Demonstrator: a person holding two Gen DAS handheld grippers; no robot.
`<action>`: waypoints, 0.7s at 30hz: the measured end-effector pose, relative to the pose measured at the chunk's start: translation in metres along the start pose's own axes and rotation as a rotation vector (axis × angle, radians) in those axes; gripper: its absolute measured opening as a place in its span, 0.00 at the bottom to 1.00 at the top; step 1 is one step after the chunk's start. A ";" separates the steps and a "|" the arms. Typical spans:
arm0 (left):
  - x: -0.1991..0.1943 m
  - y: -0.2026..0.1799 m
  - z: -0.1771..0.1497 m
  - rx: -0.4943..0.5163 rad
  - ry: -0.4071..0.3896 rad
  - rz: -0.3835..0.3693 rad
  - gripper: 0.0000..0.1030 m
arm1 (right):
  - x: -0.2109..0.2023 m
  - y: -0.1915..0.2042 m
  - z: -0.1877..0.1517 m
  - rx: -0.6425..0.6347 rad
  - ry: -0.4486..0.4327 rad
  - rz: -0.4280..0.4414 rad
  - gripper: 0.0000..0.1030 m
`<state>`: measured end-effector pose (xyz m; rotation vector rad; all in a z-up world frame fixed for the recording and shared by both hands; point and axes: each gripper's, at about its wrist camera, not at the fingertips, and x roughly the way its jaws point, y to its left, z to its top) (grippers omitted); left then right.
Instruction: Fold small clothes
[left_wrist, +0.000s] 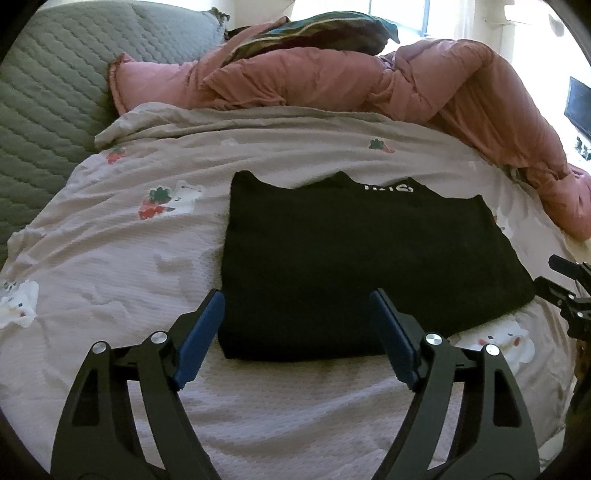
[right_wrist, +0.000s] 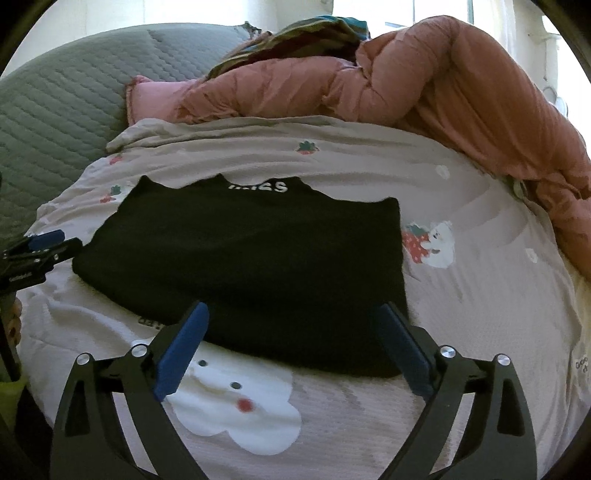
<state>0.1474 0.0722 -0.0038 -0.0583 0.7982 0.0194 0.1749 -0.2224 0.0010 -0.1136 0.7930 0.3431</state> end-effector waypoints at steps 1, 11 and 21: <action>-0.001 0.002 0.000 -0.003 -0.003 0.002 0.71 | 0.000 0.003 0.001 -0.006 -0.001 0.004 0.90; -0.009 0.020 0.004 -0.037 -0.019 0.034 0.72 | -0.003 0.034 0.011 -0.064 -0.013 0.037 0.91; -0.013 0.034 0.006 -0.060 -0.043 0.058 0.91 | 0.000 0.064 0.019 -0.115 -0.017 0.077 0.92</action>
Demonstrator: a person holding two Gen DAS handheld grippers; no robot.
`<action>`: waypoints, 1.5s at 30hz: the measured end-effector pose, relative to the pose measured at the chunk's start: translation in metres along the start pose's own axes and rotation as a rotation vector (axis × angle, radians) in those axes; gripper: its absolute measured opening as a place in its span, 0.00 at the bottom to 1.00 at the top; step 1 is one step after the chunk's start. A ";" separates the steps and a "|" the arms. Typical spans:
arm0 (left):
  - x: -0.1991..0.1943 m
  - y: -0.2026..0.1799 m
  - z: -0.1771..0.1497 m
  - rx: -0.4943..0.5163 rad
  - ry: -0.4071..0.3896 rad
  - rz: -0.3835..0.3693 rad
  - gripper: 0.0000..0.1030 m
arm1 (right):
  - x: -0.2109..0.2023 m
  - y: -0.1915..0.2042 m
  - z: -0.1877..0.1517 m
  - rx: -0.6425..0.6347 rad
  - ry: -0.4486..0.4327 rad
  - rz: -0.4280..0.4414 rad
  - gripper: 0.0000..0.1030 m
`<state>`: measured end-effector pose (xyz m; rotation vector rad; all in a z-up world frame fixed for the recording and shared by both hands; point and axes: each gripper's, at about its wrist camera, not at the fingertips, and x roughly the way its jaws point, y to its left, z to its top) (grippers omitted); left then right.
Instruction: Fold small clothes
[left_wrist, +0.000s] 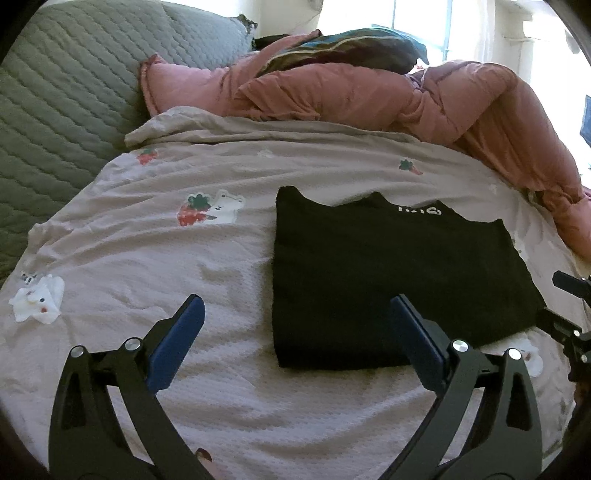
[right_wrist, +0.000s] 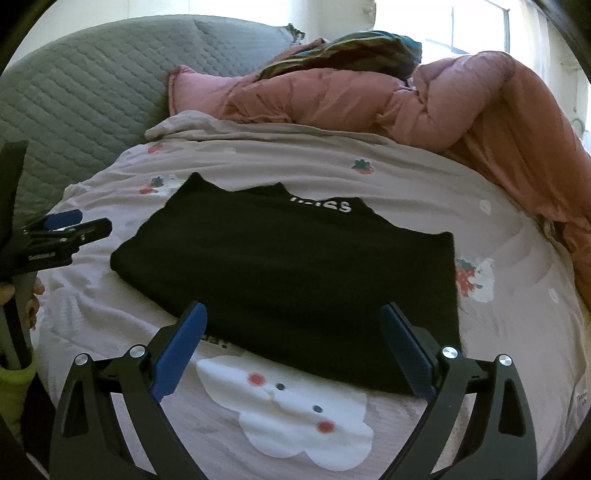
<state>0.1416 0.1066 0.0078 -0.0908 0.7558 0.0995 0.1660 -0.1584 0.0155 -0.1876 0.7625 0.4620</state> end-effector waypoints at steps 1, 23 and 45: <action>0.000 0.001 0.000 -0.003 0.001 0.000 0.91 | 0.001 0.003 0.001 -0.007 0.001 0.007 0.92; 0.021 0.045 0.001 -0.108 0.019 0.039 0.91 | 0.042 0.078 0.018 -0.144 0.020 0.089 0.92; 0.060 0.059 0.034 -0.110 0.072 0.092 0.91 | 0.101 0.143 0.011 -0.339 0.076 0.093 0.92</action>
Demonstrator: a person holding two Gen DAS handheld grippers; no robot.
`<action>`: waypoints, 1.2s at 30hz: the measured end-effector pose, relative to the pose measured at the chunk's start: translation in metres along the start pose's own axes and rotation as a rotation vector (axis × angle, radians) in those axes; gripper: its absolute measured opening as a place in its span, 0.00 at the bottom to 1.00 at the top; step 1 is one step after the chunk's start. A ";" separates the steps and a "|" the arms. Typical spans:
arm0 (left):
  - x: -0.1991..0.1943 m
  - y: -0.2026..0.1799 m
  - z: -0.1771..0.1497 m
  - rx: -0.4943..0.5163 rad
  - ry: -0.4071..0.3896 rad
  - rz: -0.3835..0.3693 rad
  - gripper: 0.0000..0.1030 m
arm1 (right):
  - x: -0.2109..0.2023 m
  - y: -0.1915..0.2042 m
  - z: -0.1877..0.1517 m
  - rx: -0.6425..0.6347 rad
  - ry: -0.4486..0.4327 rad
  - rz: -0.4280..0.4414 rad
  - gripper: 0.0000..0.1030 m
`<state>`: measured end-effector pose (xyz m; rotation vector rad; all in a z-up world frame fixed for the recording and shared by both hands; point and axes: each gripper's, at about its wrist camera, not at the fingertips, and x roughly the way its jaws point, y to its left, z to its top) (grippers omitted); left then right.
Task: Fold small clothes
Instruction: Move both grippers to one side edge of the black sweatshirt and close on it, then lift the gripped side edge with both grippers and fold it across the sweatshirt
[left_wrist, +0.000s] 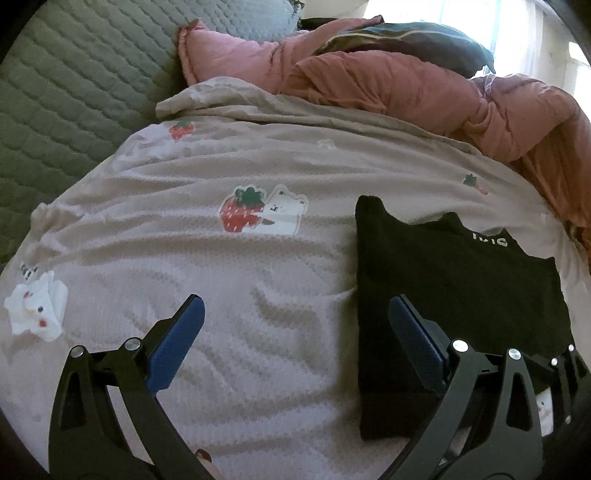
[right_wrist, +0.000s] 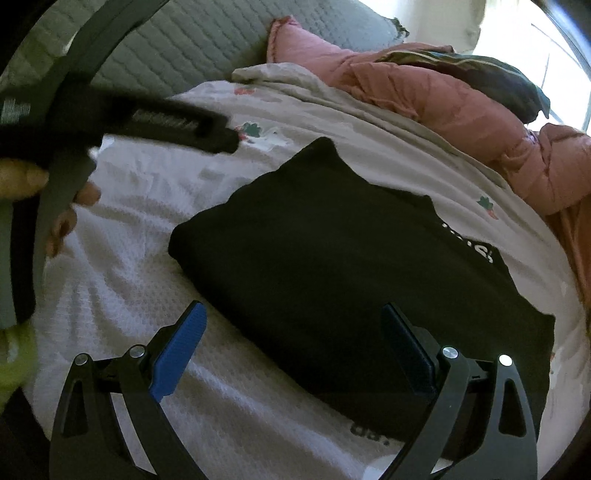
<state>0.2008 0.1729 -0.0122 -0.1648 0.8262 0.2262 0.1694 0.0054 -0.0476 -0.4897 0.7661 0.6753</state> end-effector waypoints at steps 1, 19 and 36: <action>0.001 -0.001 0.002 0.004 0.002 0.002 0.91 | 0.003 0.002 0.000 -0.013 0.004 -0.011 0.92; 0.029 -0.017 0.013 0.050 0.044 0.018 0.91 | 0.034 0.010 0.014 -0.147 -0.057 -0.140 0.73; 0.053 -0.039 0.031 -0.078 0.173 -0.312 0.91 | -0.017 -0.025 0.007 -0.006 -0.219 -0.028 0.12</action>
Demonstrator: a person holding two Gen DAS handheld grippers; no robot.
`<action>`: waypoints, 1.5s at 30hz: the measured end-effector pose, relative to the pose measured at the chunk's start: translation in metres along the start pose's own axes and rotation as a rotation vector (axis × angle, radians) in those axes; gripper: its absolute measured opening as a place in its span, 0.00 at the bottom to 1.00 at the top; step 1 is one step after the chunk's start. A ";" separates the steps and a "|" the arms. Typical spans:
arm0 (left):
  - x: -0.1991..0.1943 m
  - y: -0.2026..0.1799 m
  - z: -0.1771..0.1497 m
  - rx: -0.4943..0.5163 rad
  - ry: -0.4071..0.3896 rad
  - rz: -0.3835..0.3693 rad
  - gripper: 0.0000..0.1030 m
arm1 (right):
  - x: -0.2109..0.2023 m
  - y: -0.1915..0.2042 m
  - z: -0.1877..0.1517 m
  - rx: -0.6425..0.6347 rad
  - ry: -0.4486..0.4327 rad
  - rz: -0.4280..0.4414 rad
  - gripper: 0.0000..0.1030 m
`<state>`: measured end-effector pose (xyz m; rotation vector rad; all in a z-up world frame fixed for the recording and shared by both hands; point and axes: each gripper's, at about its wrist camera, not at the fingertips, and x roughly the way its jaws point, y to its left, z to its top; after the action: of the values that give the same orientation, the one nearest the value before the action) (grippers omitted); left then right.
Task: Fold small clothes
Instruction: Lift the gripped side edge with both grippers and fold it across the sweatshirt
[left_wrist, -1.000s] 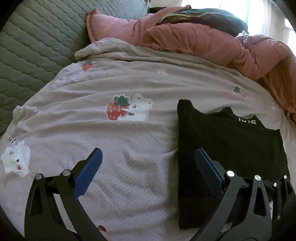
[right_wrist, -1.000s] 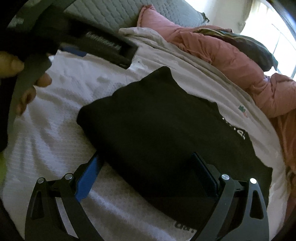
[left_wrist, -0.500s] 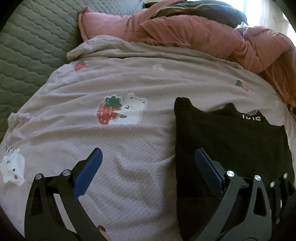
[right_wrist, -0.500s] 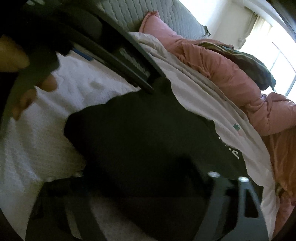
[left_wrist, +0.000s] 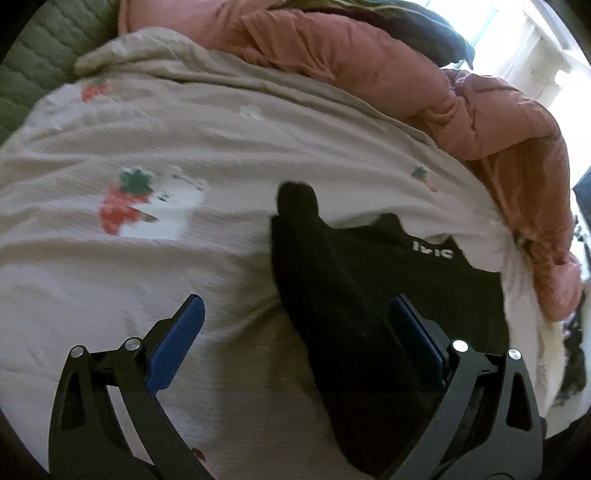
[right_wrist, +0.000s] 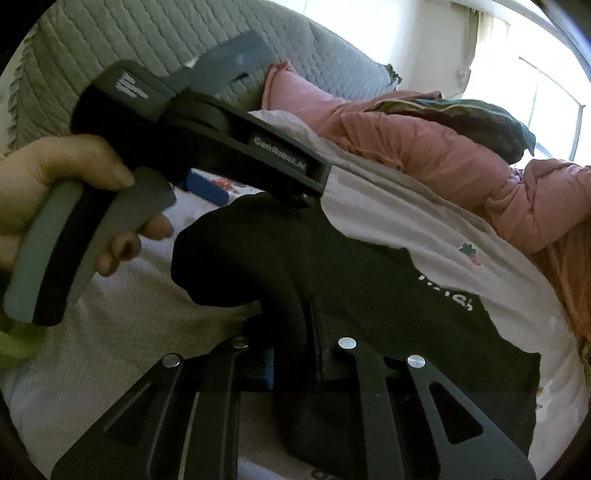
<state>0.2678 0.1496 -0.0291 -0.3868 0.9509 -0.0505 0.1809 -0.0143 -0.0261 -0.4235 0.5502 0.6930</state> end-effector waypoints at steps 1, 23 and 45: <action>0.003 -0.004 0.000 0.000 0.011 -0.018 0.91 | -0.002 -0.001 0.000 0.001 -0.003 -0.001 0.12; -0.013 -0.091 -0.008 0.147 0.009 -0.038 0.23 | -0.054 -0.039 -0.017 0.105 -0.062 -0.033 0.11; -0.020 -0.187 -0.018 0.280 -0.016 -0.037 0.23 | -0.104 -0.096 -0.056 0.276 -0.119 -0.053 0.10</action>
<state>0.2649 -0.0251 0.0418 -0.1459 0.9062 -0.2117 0.1626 -0.1609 0.0098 -0.1374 0.5116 0.5773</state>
